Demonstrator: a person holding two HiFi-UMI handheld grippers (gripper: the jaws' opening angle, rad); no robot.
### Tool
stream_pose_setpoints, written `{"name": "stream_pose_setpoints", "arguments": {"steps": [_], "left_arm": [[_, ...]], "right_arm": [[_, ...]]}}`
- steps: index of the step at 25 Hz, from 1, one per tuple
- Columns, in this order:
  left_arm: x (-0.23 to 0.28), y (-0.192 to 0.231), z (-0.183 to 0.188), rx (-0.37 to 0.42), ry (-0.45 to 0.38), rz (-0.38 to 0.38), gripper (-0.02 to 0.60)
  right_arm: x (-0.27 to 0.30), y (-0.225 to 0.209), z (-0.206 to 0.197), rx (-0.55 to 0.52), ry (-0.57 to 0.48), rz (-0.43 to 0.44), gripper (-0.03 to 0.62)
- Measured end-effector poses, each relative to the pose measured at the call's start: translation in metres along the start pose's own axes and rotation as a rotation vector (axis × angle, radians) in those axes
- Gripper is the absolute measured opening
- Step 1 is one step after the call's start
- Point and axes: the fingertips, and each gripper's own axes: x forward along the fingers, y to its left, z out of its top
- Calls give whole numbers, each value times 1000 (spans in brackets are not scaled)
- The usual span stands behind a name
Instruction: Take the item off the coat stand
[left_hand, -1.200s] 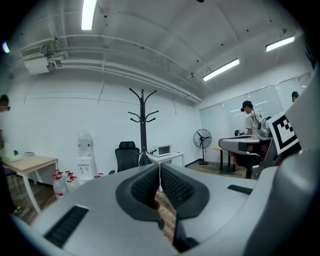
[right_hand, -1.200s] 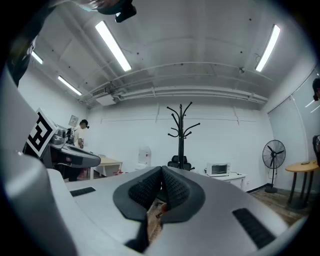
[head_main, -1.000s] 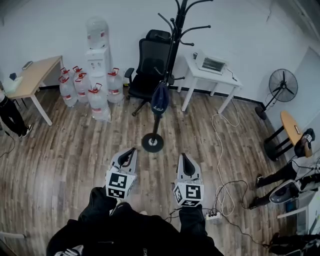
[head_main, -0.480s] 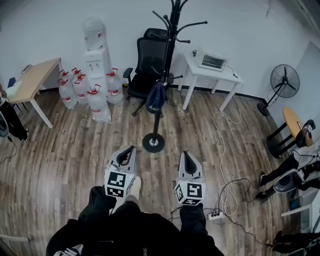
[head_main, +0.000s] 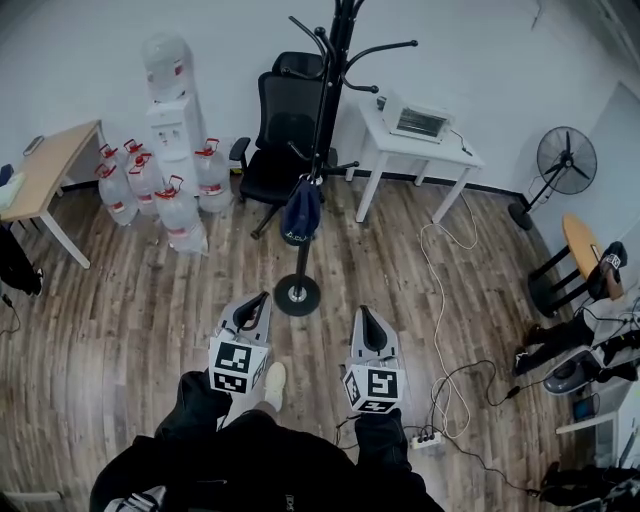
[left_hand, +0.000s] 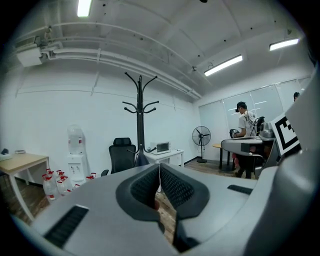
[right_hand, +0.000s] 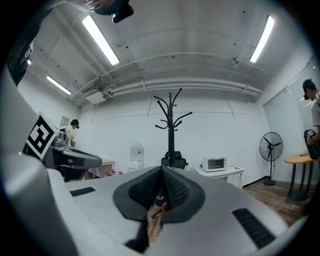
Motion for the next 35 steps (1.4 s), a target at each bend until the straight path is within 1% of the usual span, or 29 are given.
{"name": "stream_pose_setpoints", "arguments": {"steps": [7,14,21,25,27,28,29,30,31,33,35], "left_arm": [[104,46,13,-13,25,-22,25],[188,90,10,-28,60,-47,25],[252,115,4,-21,70,-81,25],[282,128,0,-42,75,-82,26],[298,132,-2,-49,82,-102,26],[305,131,-4,-53,88,-126,36],[312,130,-6,-57,96,-155,102],[318,128,-9,-58,106,-182,195],[324,127,-11,-55,115,-200,218],[336,127,-17,-43,127,-210,249],[348,130,-24,-45,140,-211,264]], "right_arm": [[104,-30,-8,8,50,-13,17],[197,-45,-18,21,75,-21,17],[258,-63,-34,38,99,-43,17],[281,-71,-43,44,113,-60,17],[292,-75,-47,46,118,-69,17],[297,-77,-48,47,121,-72,17],[301,-78,-49,48,124,-75,17],[305,-79,-50,50,128,-79,17],[308,-80,-51,51,132,-83,17],[314,-83,-55,53,139,-89,17],[319,-85,-58,52,147,-94,17]]}}
